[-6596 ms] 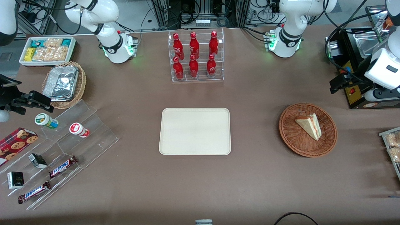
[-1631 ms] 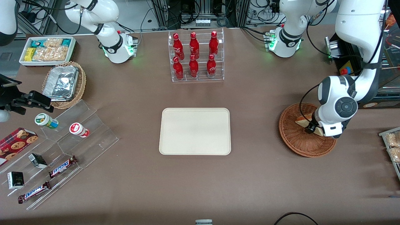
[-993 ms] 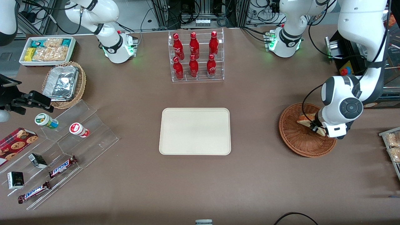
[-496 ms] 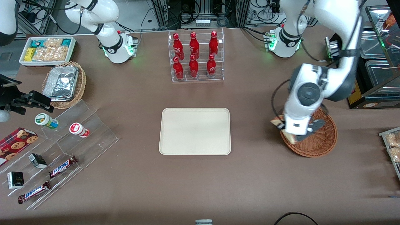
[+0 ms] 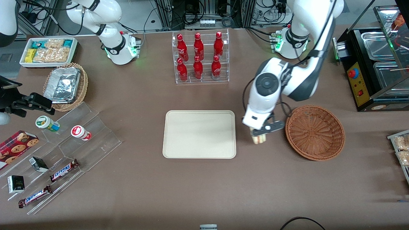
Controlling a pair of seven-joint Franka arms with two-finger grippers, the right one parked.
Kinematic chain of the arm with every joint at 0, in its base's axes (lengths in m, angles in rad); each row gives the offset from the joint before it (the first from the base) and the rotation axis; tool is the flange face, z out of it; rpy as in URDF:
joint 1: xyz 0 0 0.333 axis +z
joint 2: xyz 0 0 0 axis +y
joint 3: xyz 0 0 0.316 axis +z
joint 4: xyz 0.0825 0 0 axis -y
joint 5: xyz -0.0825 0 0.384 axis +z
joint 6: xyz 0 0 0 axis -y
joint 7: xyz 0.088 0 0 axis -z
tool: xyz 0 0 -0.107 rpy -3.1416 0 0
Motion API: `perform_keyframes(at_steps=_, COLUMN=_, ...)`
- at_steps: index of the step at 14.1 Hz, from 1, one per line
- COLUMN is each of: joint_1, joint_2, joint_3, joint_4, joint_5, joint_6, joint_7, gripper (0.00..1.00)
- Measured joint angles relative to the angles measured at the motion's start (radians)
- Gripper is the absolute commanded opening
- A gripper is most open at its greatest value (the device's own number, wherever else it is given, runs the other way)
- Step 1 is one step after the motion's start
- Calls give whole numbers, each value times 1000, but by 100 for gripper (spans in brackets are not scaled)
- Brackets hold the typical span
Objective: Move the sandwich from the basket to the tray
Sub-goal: 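Carry the sandwich with the left gripper over the cream tray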
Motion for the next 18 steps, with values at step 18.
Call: perform_keyframes(at_steps=18, joint_1=-56, joint_2=281, joint_3=-107, joint_4=121, joint_5=-11, joint_6=200, joint_7=200, gripper=42)
